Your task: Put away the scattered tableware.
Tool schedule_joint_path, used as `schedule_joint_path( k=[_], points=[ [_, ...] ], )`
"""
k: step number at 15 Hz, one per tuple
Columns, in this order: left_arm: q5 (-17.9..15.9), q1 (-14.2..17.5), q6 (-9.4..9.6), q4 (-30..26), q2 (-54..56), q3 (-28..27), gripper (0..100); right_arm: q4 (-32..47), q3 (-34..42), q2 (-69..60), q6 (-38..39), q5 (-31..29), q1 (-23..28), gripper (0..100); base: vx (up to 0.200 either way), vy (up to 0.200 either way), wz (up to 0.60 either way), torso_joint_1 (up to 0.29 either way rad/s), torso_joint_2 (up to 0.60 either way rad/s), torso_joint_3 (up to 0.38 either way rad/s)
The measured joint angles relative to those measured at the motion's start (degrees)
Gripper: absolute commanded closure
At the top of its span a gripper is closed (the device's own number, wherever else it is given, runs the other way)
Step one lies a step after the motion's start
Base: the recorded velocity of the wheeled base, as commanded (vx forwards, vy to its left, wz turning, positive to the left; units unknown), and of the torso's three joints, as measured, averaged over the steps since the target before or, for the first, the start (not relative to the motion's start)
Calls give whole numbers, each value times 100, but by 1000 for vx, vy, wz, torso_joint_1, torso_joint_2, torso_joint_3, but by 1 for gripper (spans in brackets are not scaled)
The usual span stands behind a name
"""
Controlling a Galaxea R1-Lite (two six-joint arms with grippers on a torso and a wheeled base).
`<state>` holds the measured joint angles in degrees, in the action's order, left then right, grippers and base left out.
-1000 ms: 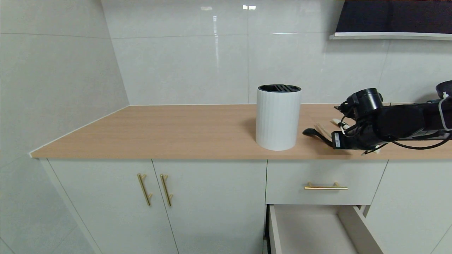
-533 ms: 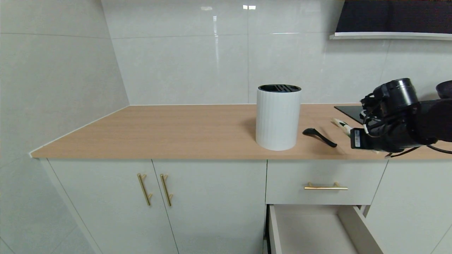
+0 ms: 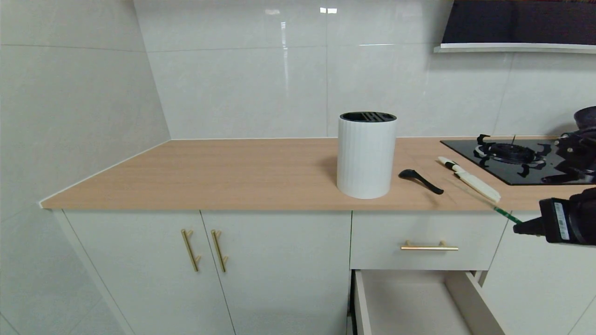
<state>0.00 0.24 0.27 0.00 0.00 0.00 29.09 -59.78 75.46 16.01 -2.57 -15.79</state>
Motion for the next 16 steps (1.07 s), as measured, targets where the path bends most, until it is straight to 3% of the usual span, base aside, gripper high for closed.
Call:
schedule_joint_path(
  k=[3,16],
  points=[
    [0,-2,0,0,0,0,0,66,488,-477,-923,410,-107,100,0,0,0,0,0,0],
    [0,0,0,0,0,0,0,24,1111,34,-1154,413,-521,100,0,0,0,0,0,0]
  ],
)
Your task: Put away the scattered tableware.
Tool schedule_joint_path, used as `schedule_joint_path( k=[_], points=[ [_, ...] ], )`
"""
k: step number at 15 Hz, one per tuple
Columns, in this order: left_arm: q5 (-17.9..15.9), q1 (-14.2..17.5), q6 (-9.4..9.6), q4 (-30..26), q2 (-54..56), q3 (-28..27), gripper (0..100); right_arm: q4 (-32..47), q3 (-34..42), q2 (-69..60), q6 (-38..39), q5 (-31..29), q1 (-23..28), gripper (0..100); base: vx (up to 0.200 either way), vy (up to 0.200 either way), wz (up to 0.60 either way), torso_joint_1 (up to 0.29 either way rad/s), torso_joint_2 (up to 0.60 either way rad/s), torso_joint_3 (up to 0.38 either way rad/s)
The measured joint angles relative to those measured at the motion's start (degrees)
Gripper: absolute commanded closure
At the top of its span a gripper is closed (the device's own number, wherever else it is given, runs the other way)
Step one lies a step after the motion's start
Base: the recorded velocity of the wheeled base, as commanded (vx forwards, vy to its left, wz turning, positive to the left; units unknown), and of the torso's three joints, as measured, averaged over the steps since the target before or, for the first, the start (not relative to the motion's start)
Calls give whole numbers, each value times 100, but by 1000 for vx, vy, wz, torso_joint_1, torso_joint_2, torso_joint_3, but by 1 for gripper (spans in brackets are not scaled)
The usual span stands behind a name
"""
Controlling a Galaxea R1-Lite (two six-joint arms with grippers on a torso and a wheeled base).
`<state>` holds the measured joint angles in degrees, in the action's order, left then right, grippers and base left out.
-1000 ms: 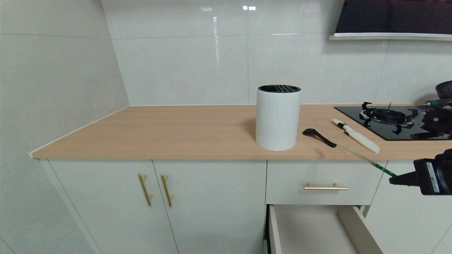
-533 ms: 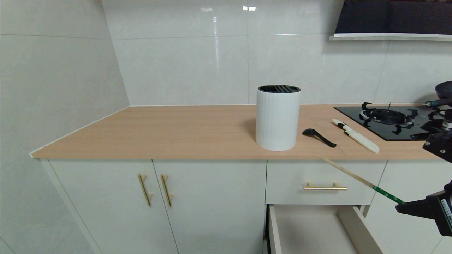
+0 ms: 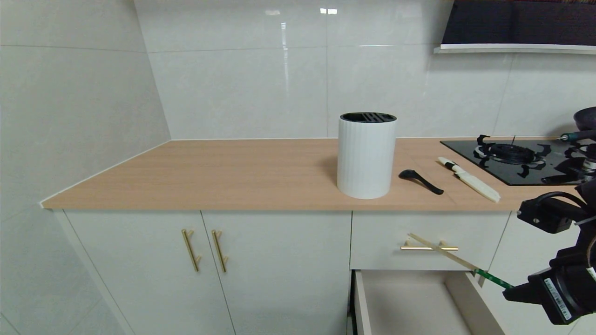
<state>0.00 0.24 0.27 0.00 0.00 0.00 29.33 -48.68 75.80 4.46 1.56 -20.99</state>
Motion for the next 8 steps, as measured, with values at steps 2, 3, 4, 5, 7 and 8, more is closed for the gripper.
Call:
schedule_joint_path(
  k=[2,3,4,5,7,8],
  points=[
    [0,0,0,0,0,0,0,0,20,118,0,-9,-20,100,0,0,0,0,0,0],
    [0,0,0,0,0,0,0,0,26,156,0,-9,-23,100,0,0,0,0,0,0],
    [0,0,0,0,0,0,0,-5,26,184,-1,-15,-23,100,0,0,0,-66,178,110],
    [0,0,0,0,0,0,0,1,30,206,-4,-15,-26,100,0,0,0,-134,334,188],
    [0,0,0,-2,0,-2,0,1,34,228,-6,-17,-37,100,0,0,0,-159,405,244],
    [0,0,-2,-2,0,-2,0,1,37,236,-6,-17,-52,100,0,0,0,-163,447,266]
  ],
)
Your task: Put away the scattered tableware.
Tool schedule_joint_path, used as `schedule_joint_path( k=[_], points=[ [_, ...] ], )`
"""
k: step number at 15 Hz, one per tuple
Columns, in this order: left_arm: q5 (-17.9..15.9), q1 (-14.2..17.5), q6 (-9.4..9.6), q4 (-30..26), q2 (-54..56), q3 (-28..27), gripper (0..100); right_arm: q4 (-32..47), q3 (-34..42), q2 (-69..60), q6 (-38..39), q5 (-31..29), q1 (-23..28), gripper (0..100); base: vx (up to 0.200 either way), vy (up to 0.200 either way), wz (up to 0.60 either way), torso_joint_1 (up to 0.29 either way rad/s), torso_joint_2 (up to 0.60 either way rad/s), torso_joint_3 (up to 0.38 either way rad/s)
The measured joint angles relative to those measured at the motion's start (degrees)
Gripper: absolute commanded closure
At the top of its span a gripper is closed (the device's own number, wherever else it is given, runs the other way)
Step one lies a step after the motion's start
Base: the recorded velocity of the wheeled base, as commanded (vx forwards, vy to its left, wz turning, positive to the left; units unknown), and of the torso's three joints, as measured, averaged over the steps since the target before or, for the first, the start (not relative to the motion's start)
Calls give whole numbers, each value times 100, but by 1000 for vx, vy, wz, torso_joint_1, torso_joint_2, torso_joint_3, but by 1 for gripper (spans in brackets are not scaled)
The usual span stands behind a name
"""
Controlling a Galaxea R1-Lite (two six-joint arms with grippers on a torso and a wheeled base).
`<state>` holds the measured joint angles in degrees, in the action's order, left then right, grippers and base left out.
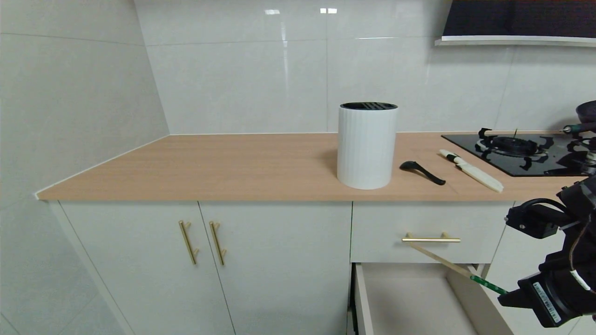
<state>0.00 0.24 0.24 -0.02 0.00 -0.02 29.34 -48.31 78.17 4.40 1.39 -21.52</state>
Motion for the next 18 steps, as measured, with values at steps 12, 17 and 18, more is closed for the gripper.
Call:
schedule_joint_path(
  k=[12,17,18],
  points=[
    [2,0,0,2,0,2,0,-11,29,50,0,6,-76,100,0,0,0,-98,341,216],
    [0,-2,2,0,0,2,0,-397,195,132,0,11,-119,100,0,0,0,-47,74,56],
    [0,0,0,0,0,2,0,-469,228,193,0,16,-144,100,0,0,0,-36,51,41]
  ],
)
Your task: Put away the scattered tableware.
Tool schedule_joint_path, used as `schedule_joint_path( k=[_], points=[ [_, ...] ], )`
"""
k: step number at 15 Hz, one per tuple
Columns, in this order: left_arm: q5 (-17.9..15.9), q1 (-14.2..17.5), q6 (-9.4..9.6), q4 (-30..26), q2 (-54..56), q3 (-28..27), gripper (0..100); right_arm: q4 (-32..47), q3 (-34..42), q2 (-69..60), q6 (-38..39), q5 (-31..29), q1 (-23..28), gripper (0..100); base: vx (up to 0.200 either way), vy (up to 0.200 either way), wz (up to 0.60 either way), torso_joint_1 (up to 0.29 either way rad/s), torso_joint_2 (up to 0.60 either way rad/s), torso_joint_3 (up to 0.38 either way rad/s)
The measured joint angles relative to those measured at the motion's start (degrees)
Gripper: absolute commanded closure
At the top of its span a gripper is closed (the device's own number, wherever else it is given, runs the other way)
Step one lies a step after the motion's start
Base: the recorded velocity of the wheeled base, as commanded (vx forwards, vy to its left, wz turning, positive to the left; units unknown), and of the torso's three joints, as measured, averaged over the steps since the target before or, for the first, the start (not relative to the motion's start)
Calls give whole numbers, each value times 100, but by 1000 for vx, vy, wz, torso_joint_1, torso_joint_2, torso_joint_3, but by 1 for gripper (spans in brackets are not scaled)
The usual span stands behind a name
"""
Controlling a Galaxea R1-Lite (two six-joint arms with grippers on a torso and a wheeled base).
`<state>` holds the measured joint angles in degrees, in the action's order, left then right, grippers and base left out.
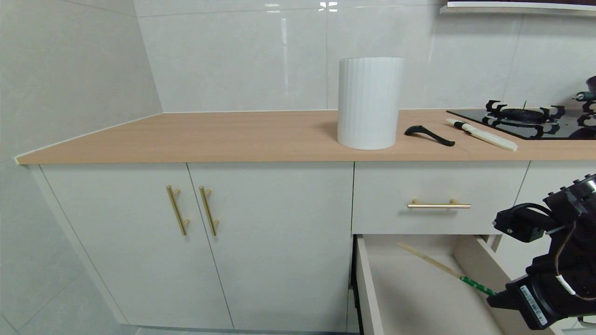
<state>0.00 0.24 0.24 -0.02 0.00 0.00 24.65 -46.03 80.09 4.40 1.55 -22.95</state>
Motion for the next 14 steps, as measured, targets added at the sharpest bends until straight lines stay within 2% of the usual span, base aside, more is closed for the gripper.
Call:
schedule_joint_path(
  k=[4,8,14],
  points=[
    [0,0,0,2,0,0,0,-541,80,764,63,-5,-55,100,0,0,0,0,0,0],
    [0,-2,2,2,0,0,0,-1449,33,1960,507,11,-68,100,0,0,0,0,0,0],
    [0,0,2,2,0,0,0,-1664,-772,3647,1356,4,-116,100,0,0,0,0,0,0]
  ],
)
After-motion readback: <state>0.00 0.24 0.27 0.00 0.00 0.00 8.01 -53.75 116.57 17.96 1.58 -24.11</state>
